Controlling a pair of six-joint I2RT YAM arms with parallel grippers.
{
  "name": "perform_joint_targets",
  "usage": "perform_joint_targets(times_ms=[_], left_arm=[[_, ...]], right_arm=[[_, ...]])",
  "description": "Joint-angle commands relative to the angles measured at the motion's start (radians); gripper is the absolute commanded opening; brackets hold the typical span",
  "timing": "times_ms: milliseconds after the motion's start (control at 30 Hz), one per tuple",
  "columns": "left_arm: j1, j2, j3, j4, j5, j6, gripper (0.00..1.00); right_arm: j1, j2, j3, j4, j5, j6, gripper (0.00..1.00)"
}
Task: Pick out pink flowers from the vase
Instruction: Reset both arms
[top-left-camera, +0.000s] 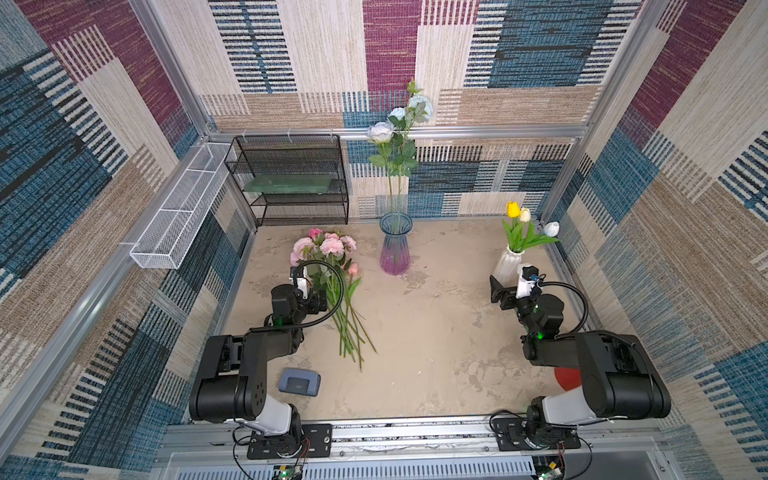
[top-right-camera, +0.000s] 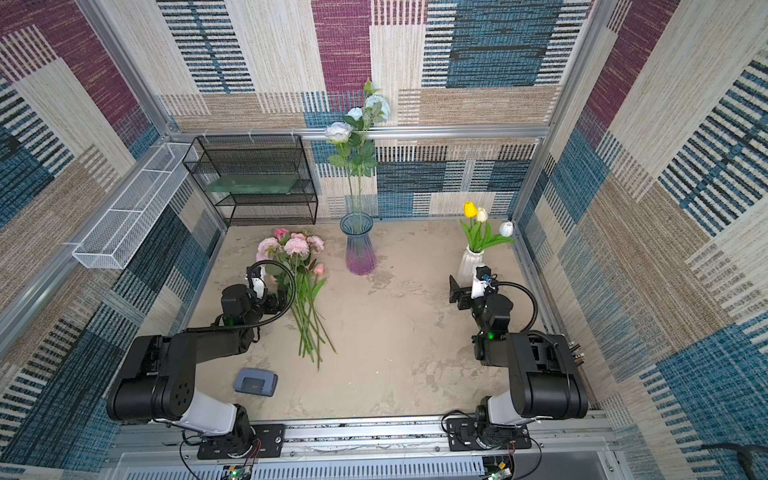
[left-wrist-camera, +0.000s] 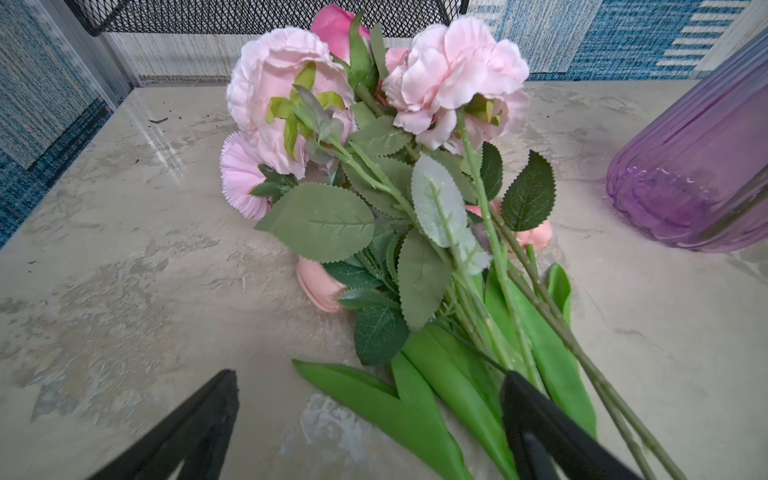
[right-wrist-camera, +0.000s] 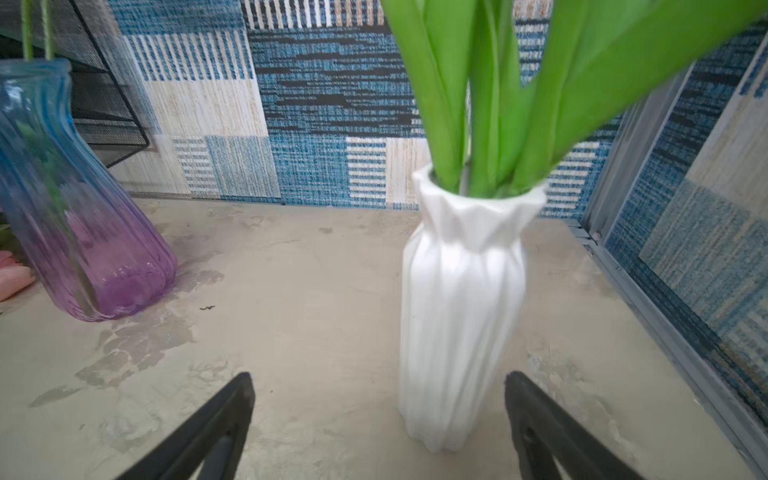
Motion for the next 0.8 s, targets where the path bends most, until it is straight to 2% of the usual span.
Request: perform_joint_targets(times_ms=[0,333,767], left_arm=[[0.006,0.002,0.009,-0.003,0.027,0.009,1.0],[0.01,0.002,0.009,-0.005,0.008,-0.006,1.0],[0.01,0.001,0.01,-0.007,0.007,-0.006,1.0]], right_arm=[[0.002,0.0,0.007,-0.025,-0.016,0.003,0.95],[0.026,-0.007,0.0,-0.022,0.045,0.0,0.95],[0.013,-0.002,0.007,-0.03,0.028,0.013,0.95]])
